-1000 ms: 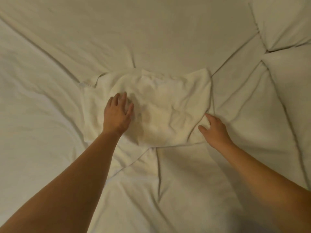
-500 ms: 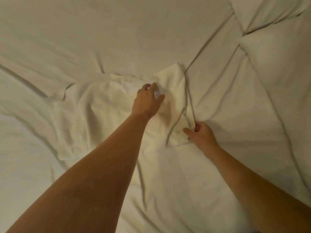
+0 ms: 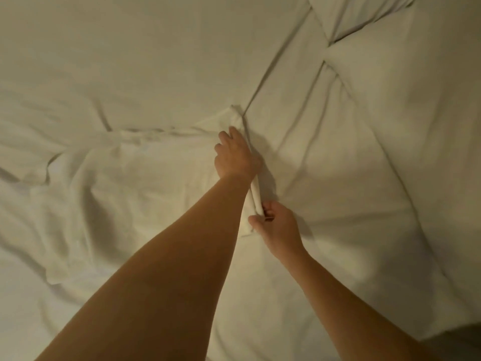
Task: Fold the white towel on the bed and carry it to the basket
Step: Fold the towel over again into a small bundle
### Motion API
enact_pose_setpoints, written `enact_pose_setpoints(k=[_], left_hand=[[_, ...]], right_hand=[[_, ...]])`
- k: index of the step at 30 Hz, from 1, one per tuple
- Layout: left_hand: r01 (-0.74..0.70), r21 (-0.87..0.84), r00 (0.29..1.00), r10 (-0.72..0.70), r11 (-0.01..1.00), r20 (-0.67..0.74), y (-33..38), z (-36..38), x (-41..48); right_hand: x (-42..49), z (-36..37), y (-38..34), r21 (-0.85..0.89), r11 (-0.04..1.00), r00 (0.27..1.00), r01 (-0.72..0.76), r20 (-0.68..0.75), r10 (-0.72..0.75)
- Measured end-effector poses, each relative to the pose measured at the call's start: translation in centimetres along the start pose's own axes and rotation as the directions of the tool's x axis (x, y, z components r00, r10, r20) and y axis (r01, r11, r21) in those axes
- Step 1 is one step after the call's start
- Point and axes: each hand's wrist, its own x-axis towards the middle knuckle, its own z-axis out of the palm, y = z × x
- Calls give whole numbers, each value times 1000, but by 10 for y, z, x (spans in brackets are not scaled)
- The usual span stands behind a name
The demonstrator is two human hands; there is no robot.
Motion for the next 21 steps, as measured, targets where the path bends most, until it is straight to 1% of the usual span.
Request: enact_pose_setpoints(k=[3, 6, 9, 11, 16, 21], left_hand=[[30, -40, 999, -32, 999, -32, -2, 5, 0], [19, -176, 999, -25, 984, -33, -10, -7, 1], [10, -334, 999, -21, 942, -29, -27, -34, 2], [-9, -375, 999, -7, 927, -41, -43, -51, 2], [-56, -434, 995, 12, 899, -103, -103, -101, -10], [-92, -491, 975, -22, 867, -221, -190, -148, -25]], right_hand=[[1, 3, 4, -49, 998, 999, 39, 19, -38], [-4, 3, 2, -47, 997, 998, 60, 7, -59], [-18, 5, -11, -33, 988, 988, 151, 27, -150], [-31, 11, -25, -24, 981, 981, 194, 37, -193], [-66, 48, -63, -11, 951, 949, 310, 69, -308], [-98, 111, -92, -46, 880, 874, 473, 146, -463]])
